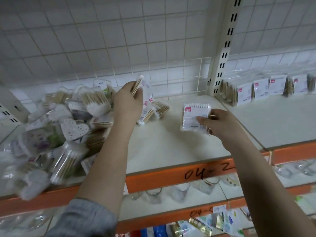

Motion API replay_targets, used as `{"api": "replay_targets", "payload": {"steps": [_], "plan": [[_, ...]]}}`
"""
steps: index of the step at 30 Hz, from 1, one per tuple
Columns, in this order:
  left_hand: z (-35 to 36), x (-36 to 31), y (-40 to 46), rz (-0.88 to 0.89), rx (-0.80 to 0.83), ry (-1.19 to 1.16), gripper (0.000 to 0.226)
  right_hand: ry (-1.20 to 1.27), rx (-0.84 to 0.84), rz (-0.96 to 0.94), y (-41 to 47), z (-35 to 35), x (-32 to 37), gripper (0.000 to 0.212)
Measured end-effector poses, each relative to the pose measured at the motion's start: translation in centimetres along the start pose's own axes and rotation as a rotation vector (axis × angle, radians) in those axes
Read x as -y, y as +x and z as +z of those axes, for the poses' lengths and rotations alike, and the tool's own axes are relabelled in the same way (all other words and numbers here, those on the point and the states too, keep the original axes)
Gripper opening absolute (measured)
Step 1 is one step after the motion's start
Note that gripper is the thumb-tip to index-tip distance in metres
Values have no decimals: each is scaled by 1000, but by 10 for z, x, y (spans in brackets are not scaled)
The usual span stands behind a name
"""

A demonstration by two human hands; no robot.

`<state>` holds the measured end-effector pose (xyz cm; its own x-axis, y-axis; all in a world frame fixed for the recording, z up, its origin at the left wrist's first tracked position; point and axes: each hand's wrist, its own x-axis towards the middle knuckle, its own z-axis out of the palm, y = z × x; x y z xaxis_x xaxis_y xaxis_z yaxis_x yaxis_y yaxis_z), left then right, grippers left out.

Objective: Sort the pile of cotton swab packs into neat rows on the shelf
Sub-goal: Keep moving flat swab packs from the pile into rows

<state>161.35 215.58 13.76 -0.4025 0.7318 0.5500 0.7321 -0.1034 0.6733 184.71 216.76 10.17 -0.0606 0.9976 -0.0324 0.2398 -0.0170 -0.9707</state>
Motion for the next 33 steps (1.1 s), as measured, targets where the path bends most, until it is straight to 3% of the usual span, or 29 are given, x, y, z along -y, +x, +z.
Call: {"api": "replay_targets", "payload": {"steps": [6, 10, 13, 15, 18, 27, 33], "plan": [[23, -10, -28, -166, 210, -296, 20, 27, -61, 38, -44, -26, -4, 64], [41, -31, -51, -446, 335, -608, 15, 142, -93, 72, -57, -60, -12, 15], [58, -53, -65, -584, 424, -724, 6, 194, -113, 75, -61, -90, -19, 14], [74, -68, -73, -610, 423, -711, 9, 205, -122, 72, -60, -115, -27, 20], [102, -97, -87, -607, 400, -670, 12, 299, -133, 54, -55, -161, -41, 3], [193, -205, -141, -550, 228, -623, 13, 359, -107, 23, -27, -314, -72, 30], [229, -250, -146, -600, 151, -638, 7, 308, -15, 19, -11, -366, -77, 36]]}}
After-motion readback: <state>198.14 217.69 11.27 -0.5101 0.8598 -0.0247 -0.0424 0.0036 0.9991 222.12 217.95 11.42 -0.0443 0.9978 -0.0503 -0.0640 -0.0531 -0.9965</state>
